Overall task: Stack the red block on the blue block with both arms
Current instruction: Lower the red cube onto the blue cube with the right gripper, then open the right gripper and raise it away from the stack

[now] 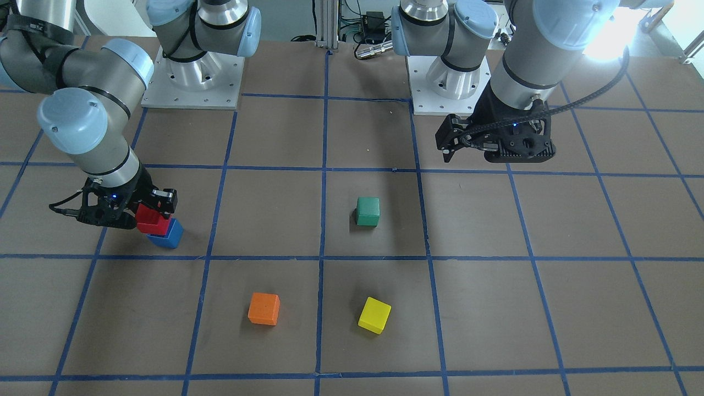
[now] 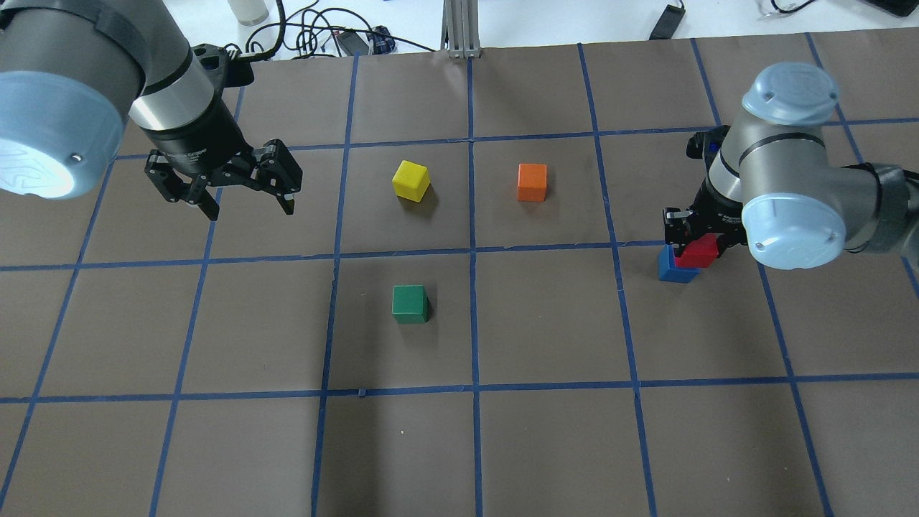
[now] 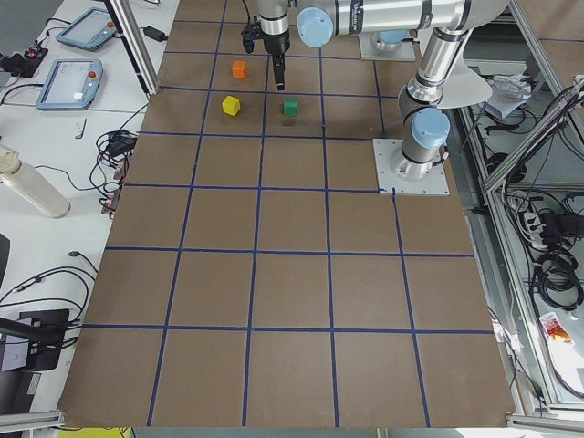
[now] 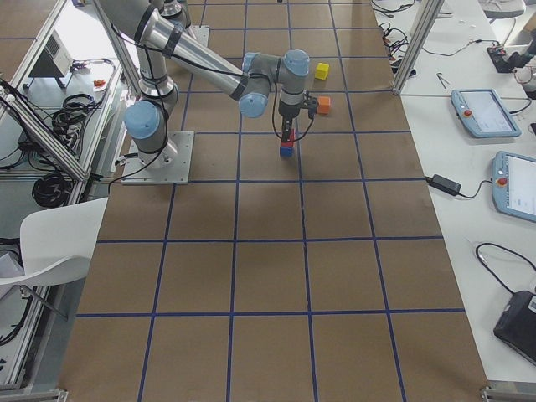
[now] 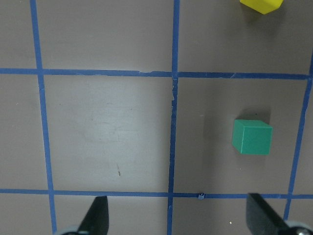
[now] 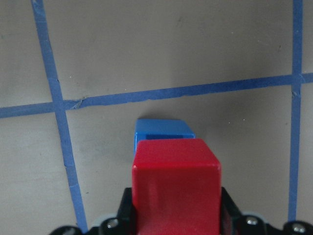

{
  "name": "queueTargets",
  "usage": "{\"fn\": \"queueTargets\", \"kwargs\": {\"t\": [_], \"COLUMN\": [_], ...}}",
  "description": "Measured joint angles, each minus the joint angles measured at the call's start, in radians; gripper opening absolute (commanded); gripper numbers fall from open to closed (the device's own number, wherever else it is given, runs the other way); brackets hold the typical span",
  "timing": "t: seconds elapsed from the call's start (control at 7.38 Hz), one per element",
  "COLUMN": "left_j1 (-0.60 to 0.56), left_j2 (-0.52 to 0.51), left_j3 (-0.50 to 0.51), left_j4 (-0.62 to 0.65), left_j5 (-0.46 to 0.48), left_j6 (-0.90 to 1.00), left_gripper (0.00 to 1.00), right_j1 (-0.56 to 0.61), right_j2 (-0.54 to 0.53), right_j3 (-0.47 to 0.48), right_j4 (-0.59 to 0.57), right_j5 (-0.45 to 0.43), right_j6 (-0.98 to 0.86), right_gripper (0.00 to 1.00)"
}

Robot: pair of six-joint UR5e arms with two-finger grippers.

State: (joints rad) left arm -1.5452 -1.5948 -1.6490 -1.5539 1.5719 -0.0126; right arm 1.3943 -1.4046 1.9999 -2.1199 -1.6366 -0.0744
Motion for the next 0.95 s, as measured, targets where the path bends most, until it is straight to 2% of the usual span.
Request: {"fn": "queueTargets", "kwargs": {"t": [0.14, 0.27, 0.95], "left_j1": [-0.001, -0.001, -0.001], "left_j2": [-0.002, -0.001, -0.001], "left_j3": [0.000, 0.000, 0.000], "left_j4": [0.000, 0.000, 0.001], "left_j5": [-0.002, -0.003, -0.004], "left_j6": [0.000, 0.000, -0.001], "left_gripper": [1.00, 1.00, 1.00], "right_j1": [0.000, 0.000, 0.000], "right_j2": [0.006, 0.014, 0.022], "right_j3": [0.000, 0.000, -0.013], "right_j4": [-0.001, -0.002, -0.013], "right_j5": [0.000, -0.001, -0.002], "right_j6": [-0.001, -0.003, 0.000], "right_gripper": [0.56, 0.98, 1.00]}}
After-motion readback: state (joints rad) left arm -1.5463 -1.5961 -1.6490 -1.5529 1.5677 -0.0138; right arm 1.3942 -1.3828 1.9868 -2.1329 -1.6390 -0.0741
